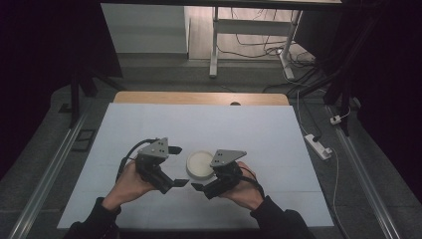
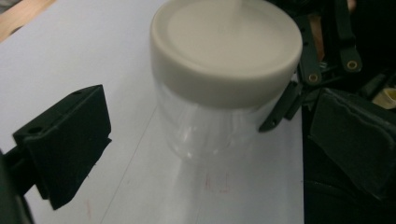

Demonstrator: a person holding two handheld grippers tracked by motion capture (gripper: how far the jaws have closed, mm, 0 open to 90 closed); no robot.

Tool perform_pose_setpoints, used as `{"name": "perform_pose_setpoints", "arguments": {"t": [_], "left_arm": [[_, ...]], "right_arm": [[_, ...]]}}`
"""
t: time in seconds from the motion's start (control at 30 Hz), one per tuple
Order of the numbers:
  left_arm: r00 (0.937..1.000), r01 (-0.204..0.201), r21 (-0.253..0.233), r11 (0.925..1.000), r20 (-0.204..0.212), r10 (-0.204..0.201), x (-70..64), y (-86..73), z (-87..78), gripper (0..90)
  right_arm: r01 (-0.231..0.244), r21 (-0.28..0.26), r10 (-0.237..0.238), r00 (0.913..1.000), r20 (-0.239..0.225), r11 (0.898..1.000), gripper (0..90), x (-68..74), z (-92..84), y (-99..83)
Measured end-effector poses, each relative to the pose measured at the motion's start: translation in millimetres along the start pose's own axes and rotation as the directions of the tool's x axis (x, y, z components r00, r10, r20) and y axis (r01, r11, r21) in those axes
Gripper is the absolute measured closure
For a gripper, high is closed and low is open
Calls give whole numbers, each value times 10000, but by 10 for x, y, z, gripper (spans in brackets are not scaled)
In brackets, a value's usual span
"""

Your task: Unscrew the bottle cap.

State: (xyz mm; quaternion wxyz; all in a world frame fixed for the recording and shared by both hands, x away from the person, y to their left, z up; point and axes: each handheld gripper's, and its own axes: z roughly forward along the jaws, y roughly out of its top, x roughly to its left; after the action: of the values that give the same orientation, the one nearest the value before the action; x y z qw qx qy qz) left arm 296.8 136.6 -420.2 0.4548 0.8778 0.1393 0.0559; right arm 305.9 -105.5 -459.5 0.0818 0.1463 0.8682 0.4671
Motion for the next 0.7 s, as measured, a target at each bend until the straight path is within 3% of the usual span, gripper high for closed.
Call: {"name": "perform_pose_setpoints", "arguments": {"t": [0.13,0.33,0.57,0.7], "left_arm": [[9968,-365,-140,9992,709,374,46,68,96,0],[9829,-852,-250,9961,1617,881,70,143,216,3],[9767,-1110,-436,9929,1800,1171,77,166,292,72],[9861,-928,-518,9943,1336,990,57,168,294,78]], "right_arm": [[63,46,-62,9998,-175,10000,63,9,11,-10],[237,38,-235,9988,-435,9997,64,45,35,-17],[410,-88,-415,9964,-743,9991,64,73,28,-12],[344,-147,-353,9975,-619,9993,64,57,20,-14]]}}
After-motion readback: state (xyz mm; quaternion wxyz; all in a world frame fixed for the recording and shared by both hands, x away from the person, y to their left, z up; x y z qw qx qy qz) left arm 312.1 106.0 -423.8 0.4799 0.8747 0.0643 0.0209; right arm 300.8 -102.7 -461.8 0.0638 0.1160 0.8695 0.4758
